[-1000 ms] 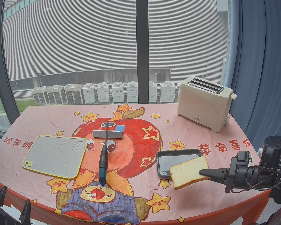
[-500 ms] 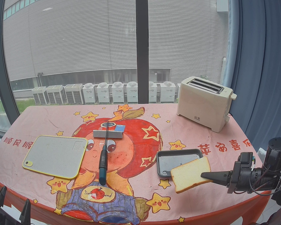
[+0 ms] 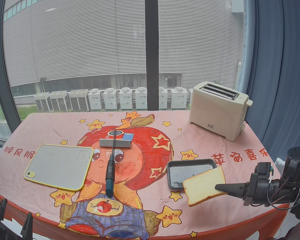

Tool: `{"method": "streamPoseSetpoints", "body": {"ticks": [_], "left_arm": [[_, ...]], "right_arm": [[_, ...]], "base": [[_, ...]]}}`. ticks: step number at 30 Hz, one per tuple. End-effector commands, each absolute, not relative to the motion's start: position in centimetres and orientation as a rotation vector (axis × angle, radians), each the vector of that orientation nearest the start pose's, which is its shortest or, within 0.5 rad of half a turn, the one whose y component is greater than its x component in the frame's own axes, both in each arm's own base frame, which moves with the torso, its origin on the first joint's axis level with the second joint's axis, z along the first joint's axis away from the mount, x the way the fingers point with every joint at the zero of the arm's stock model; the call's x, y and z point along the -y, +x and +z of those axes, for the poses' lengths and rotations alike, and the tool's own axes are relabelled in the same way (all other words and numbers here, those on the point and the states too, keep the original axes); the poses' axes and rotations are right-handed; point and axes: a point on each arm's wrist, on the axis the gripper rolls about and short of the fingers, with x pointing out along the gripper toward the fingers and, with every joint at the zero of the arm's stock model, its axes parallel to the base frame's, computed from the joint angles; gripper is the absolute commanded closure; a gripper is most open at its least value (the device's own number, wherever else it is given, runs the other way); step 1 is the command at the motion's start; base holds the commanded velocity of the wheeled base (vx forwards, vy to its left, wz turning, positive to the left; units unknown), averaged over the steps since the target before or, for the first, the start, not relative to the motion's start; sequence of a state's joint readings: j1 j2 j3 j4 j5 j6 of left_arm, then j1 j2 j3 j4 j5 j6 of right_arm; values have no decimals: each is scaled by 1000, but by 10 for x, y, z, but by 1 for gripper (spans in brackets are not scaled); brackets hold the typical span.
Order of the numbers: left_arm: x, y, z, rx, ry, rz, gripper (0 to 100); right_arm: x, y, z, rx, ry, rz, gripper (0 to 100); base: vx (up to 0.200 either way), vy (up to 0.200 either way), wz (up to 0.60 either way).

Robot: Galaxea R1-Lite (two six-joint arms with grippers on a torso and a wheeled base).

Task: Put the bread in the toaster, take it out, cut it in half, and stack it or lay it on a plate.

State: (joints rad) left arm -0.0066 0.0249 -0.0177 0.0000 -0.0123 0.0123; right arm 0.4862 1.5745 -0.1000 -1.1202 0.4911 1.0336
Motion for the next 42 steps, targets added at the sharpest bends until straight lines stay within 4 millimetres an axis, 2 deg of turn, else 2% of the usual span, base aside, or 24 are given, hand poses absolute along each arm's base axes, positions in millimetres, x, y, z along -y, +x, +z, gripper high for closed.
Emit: {"method": "streamPoseSetpoints", "body": {"ticks": [1,27,42], "left_arm": [[0,-21,76,-23,12,-19,0],[0,-21,76,-23,12,-19,0],[0,-21,76,-23,12,-19,0]], "right_arm": [[-95,158,98,-816,906,699,100],[-103,149,102,-591,602,630,100],[-101,149,101,-541,518,595,100]], "base": [[0,0,0],[0,0,0],[0,0,0]]}}
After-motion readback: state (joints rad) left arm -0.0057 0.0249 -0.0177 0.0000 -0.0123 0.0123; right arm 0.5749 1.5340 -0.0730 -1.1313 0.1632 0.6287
